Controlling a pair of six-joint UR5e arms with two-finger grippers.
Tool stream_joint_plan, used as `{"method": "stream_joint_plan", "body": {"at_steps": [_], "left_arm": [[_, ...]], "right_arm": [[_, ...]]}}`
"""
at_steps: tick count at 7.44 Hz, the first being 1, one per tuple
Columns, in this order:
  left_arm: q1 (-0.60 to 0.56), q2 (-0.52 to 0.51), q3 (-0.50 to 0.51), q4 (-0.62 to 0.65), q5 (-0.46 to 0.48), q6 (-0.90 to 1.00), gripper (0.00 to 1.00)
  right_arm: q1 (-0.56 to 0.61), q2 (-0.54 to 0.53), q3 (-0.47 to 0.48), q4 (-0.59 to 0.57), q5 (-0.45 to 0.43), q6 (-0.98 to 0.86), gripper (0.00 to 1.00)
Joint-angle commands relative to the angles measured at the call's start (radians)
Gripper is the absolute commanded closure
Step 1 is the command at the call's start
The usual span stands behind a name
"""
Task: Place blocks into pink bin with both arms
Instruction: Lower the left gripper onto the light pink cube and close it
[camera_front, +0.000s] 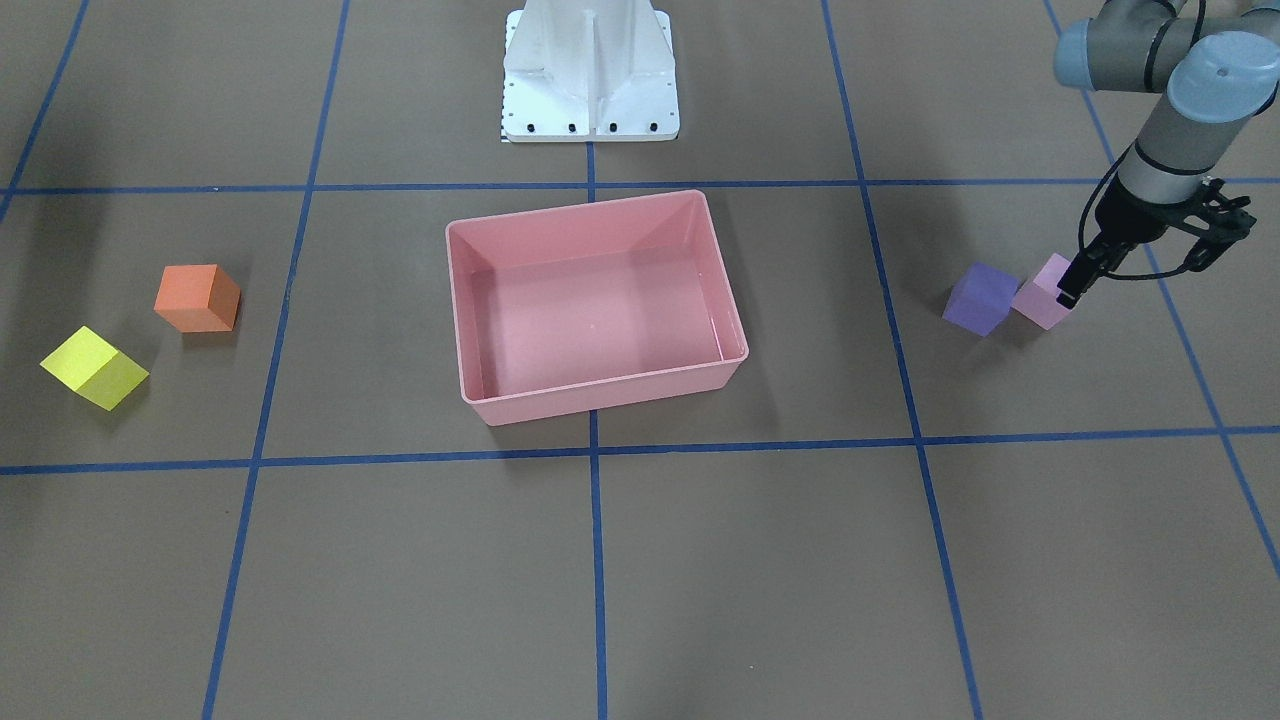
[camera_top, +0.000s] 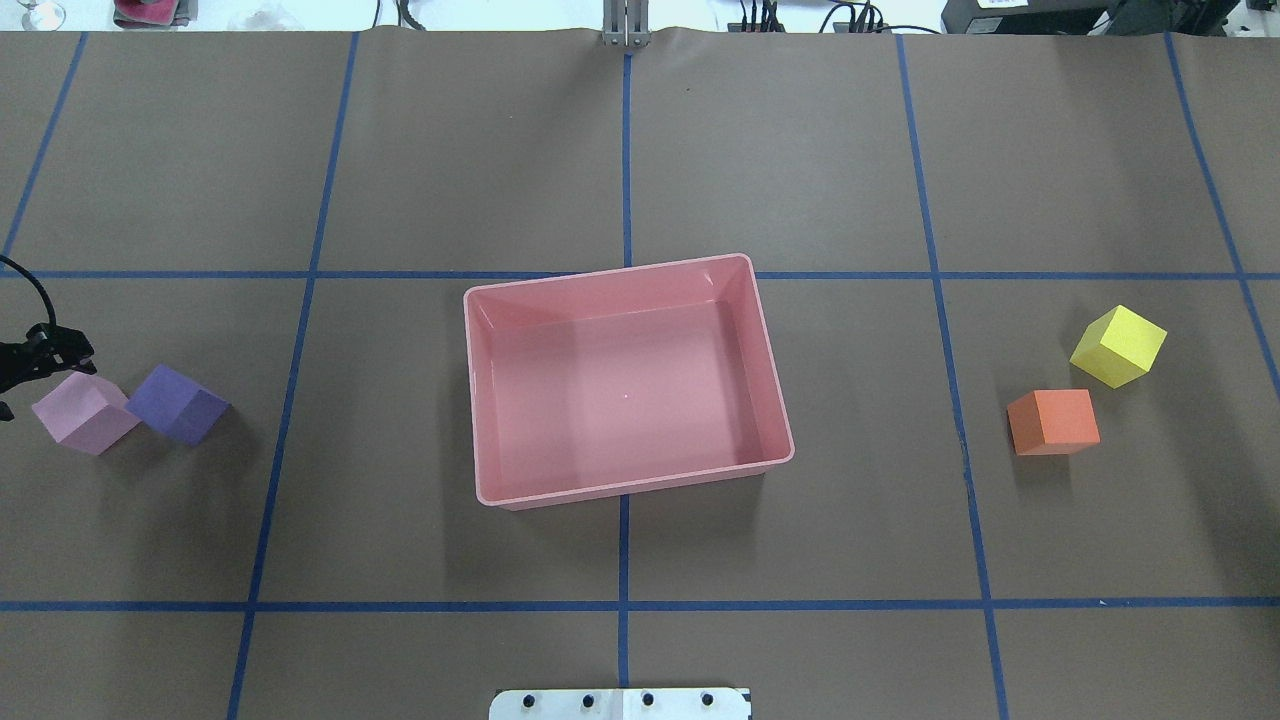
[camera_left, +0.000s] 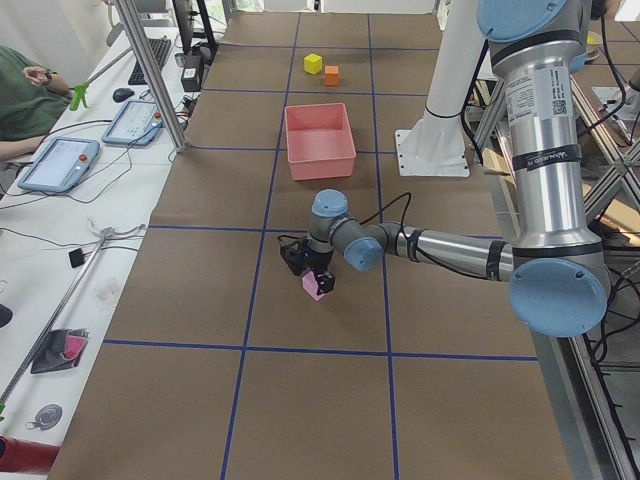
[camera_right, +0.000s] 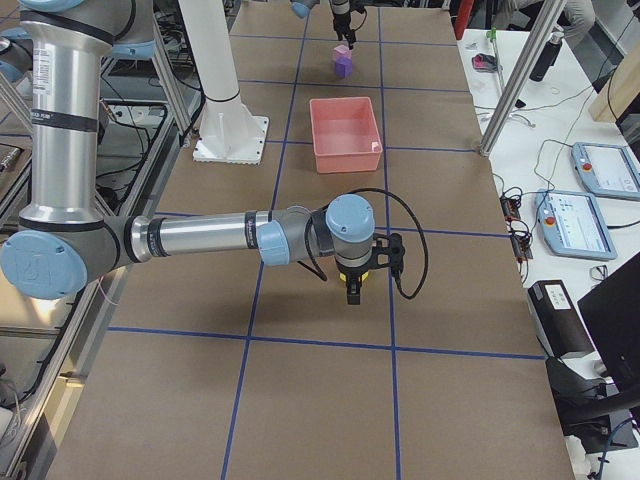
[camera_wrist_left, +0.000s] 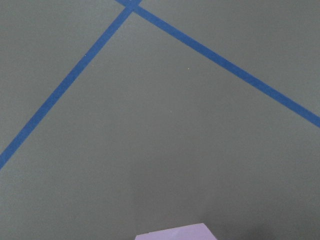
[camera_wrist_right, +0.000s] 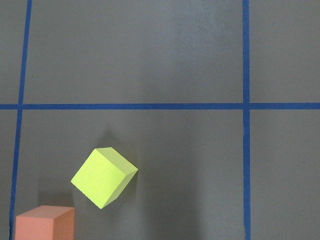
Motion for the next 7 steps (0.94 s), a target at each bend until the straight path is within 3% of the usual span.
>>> {"method": "stream_joint_plan", "body": {"at_steps": [1,7], "left_arm": [[0.007,-0.001,0.001,0.0,0.001,-0.005,0.01],[0.03,-0.012,0.005,0.0,0.0,-0.017,0.01]], "right_arm": [[0.0,0.0,0.0,0.0,0.0,-0.001,0.0],[0.0,-0.002,0.0,0.0,0.0,-0.002,0.0]]}}
